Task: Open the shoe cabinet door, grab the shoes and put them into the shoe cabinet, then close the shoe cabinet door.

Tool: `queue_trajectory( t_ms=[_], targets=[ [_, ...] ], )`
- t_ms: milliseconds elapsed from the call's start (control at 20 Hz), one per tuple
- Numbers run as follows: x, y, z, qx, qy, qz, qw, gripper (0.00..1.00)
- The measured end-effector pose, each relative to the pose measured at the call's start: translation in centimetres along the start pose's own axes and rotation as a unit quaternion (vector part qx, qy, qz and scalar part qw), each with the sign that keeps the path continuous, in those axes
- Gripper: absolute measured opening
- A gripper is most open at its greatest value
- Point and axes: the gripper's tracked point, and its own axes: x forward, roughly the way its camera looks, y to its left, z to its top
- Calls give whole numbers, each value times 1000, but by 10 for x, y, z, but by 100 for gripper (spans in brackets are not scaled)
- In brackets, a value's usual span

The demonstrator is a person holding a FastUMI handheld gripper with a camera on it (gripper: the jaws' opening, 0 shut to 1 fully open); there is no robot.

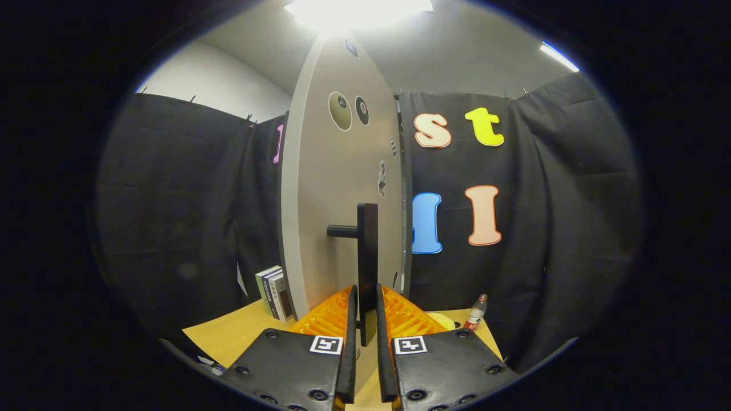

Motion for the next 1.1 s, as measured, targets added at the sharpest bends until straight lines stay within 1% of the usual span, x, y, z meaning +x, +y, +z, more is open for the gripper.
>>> queue_trajectory(
  t_ms=[200,300,350,450,500,550,700,800,900,1100],
  targets=[
    [1,-7,0,13,-4,-44,999,19],
    [2,-11,0,17,-8,-77,997,15],
    [0,-11,1,21,-8,-86,996,12],
    [-2,-5,4,57,-8,-82,995,12],
    [-5,0,7,79,-12,-76,994,14],
    [-7,3,9,96,-19,-76,992,24],
    [-12,0,22,111,-58,-98,987,31],
    [-12,6,24,118,-69,-92,986,38],
    [-15,12,24,110,-74,-85,988,47],
    [-19,20,18,55,-79,-79,992,65]
  ],
)
